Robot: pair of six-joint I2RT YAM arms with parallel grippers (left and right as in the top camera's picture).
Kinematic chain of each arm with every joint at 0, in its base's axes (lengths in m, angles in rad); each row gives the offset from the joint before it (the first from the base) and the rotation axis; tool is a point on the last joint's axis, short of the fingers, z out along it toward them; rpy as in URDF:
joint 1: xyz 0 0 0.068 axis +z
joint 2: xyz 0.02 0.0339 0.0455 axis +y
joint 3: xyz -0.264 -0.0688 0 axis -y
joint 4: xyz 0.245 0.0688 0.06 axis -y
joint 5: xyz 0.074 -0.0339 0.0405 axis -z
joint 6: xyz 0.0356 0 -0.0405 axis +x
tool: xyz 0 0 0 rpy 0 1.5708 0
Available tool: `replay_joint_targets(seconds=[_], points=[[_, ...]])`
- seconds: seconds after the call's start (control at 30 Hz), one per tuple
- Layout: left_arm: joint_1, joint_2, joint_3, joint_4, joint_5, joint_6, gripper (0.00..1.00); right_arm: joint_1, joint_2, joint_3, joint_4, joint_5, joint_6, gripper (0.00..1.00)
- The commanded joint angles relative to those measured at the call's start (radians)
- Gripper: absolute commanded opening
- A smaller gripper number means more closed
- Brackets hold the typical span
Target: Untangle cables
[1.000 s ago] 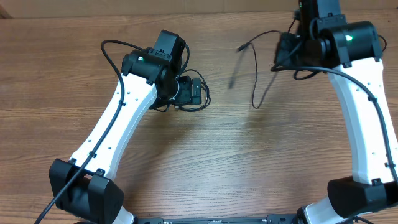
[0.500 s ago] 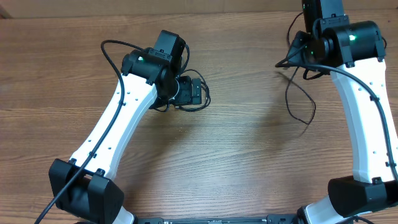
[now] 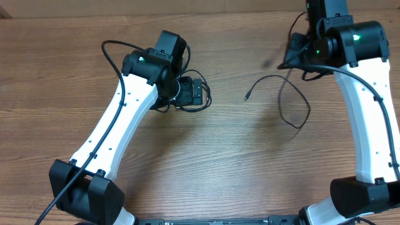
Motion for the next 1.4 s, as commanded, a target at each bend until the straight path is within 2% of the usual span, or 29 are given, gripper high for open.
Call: replay_joint_targets(seconds=[0.0, 0.13, 0.27, 0.63, 0.7, 0.87, 1.0, 1.17, 1.27, 1.37], points=[[-0.002, 0.008, 0.001, -0.003, 0.008, -0.013, 0.99, -0.037, -0.002, 0.012, -0.006, 0.249, 0.124, 0.04], [-0.002, 0.008, 0.001, -0.005, 0.007, -0.010, 1.00, -0.087, -0.002, 0.012, -0.006, 0.374, 0.126, 0.04], [-0.002, 0.008, 0.001, -0.004, 0.007, -0.010, 1.00, -0.192, 0.000, 0.011, -0.002, 0.471, 0.207, 0.04], [-0.002, 0.008, 0.001, -0.002, 0.007, -0.010, 1.00, -0.478, 0.063, 0.011, 0.207, 0.439, 0.213, 0.04], [-0.002, 0.008, 0.001, -0.002, 0.008, -0.010, 1.00, -0.507, 0.088, 0.010, 0.232, 0.439, 0.210, 0.04], [-0.002, 0.008, 0.001, -0.003, 0.008, -0.010, 1.00, -0.581, 0.166, 0.011, 0.327, 0.440, 0.209, 0.13], [-0.002, 0.008, 0.001, -0.009, 0.008, -0.010, 1.00, -0.627, 0.205, 0.011, 0.391, 0.427, 0.156, 0.13], [-0.002, 0.008, 0.001, 0.000, 0.008, -0.010, 1.00, -0.644, 0.208, 0.011, 0.367, 0.361, 0.138, 0.11], [-0.002, 0.008, 0.001, 0.003, 0.008, -0.010, 1.00, -0.644, 0.210, 0.011, 0.329, 0.290, 0.138, 0.15], [-0.002, 0.008, 0.001, -0.002, 0.008, -0.010, 1.00, -0.644, 0.210, 0.010, 0.277, 0.140, 0.138, 0.29]])
